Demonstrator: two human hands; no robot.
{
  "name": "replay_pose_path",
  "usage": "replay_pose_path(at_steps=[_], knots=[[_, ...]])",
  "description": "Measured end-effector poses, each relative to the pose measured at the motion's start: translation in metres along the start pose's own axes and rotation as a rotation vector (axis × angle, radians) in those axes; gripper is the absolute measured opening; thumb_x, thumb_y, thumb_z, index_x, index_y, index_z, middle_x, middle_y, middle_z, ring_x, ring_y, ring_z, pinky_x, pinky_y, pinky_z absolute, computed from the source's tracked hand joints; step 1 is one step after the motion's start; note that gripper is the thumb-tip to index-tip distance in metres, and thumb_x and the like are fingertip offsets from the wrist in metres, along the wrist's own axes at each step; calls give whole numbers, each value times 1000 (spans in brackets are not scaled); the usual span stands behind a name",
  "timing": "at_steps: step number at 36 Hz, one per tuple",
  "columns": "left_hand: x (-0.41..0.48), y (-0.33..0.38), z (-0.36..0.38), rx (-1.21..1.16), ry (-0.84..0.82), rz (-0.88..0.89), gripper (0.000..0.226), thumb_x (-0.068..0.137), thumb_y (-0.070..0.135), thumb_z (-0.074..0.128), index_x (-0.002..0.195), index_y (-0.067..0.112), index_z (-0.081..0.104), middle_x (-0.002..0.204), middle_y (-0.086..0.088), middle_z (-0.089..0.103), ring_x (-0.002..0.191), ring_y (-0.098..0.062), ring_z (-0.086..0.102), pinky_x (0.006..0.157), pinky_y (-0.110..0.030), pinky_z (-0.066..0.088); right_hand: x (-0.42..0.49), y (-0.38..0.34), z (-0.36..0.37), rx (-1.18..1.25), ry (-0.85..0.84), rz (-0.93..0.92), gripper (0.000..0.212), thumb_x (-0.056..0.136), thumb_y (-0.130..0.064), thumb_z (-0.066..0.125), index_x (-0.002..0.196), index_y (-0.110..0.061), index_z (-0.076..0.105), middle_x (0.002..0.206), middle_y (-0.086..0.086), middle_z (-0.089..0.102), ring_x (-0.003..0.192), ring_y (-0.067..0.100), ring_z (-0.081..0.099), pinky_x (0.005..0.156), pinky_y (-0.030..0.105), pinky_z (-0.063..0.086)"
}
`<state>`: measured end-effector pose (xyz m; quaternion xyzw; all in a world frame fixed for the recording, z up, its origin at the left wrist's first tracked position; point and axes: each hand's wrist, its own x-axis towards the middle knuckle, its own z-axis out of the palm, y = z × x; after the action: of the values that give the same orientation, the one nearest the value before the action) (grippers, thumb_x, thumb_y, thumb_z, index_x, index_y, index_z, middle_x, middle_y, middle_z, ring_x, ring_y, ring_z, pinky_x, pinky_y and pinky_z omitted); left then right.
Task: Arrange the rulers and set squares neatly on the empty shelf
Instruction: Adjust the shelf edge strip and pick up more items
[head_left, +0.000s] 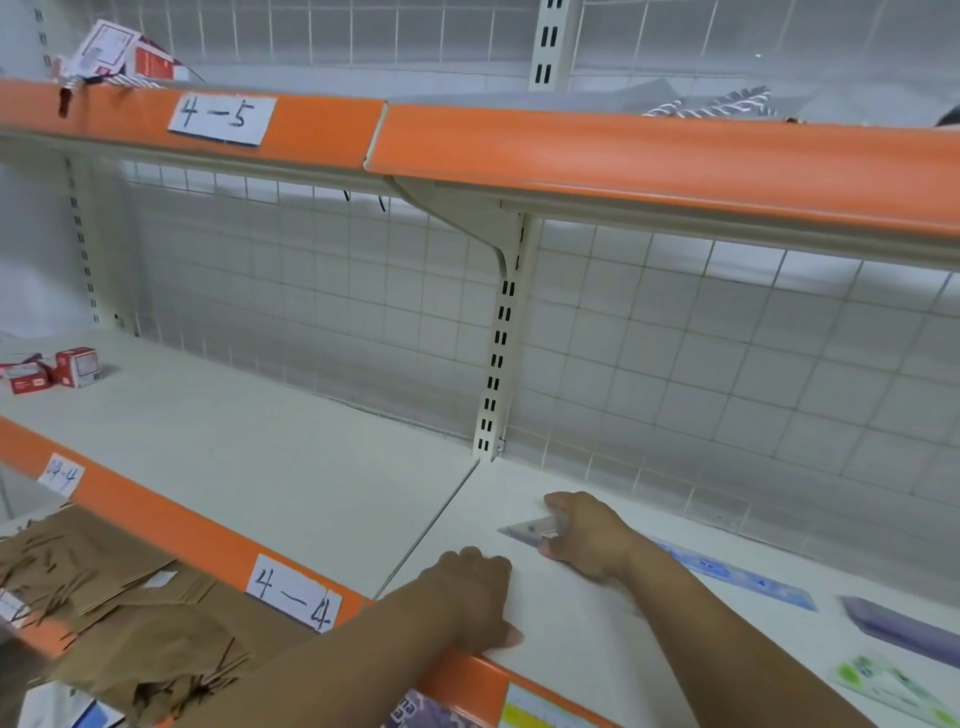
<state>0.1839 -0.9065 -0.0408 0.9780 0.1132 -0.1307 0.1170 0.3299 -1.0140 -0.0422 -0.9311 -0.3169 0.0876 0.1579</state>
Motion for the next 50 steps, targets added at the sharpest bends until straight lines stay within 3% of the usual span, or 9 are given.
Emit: replay_pose_path(at_steps=[9,16,20,24,29,32,36,40,50], knots=[[7,12,-1,22,91,29,45,93,45,52,123,12,49,131,-10,50,121,-27,47,99,-36,41,-30,5,-8,40,83,-33,43,87,-34,63,128,-25,53,126,-2,45,120,16,43,89,20,36],[15,55,6,-6,139,118,37,95,40,49,118,11,55,129,-8,55,119,-25,52,94,-34,43,-75,40,-29,-7,108,30,39,88,-31,63,126,-24,55,123,-1,47,119,16,46,97,23,38],[12,95,12,35,123,211,36,96,39,47,118,11,53,128,-9,55,119,-26,51,92,-35,43,-105,73,-48,-14,143,91,31,88,-31,64,118,-22,59,109,-4,47,101,13,48,86,19,36],[9,134,23,68,110,284,37,97,40,47,121,11,53,129,-8,54,120,-26,51,95,-35,42,-137,109,-64,-17,136,147,10,88,-31,64,93,-34,56,106,-3,52,92,12,48,79,19,35],[10,170,36,103,102,318,31,98,32,48,120,10,55,127,-9,56,116,-25,54,92,-34,45,-178,143,-70,-18,77,234,26,85,-33,66,71,-36,44,84,-14,50,85,11,52,72,19,38],[13,183,39,121,102,288,22,97,17,47,116,10,56,121,-9,59,110,-23,58,84,-32,46,-196,151,-65,-39,-17,271,24,83,-50,65,95,-32,56,94,-13,51,90,10,49,76,20,38],[16,187,38,170,119,215,28,94,9,47,121,12,54,125,-7,57,113,-22,57,87,-30,47,-203,151,-51,-21,-59,223,74,79,-59,64,143,-31,38,137,1,42,126,19,42,103,29,35],[16,180,35,196,105,125,36,95,12,43,130,15,50,136,-4,50,124,-20,50,100,-32,41,-207,152,-47,-77,-136,124,64,85,-52,62,143,-37,38,137,8,32,133,25,28,112,34,26],[8,170,31,207,48,15,35,97,21,40,131,15,47,136,-2,51,124,-19,49,99,-33,41,-215,177,-64,-72,-204,130,55,87,-31,66,137,-35,43,135,2,33,125,20,41,105,27,34]])
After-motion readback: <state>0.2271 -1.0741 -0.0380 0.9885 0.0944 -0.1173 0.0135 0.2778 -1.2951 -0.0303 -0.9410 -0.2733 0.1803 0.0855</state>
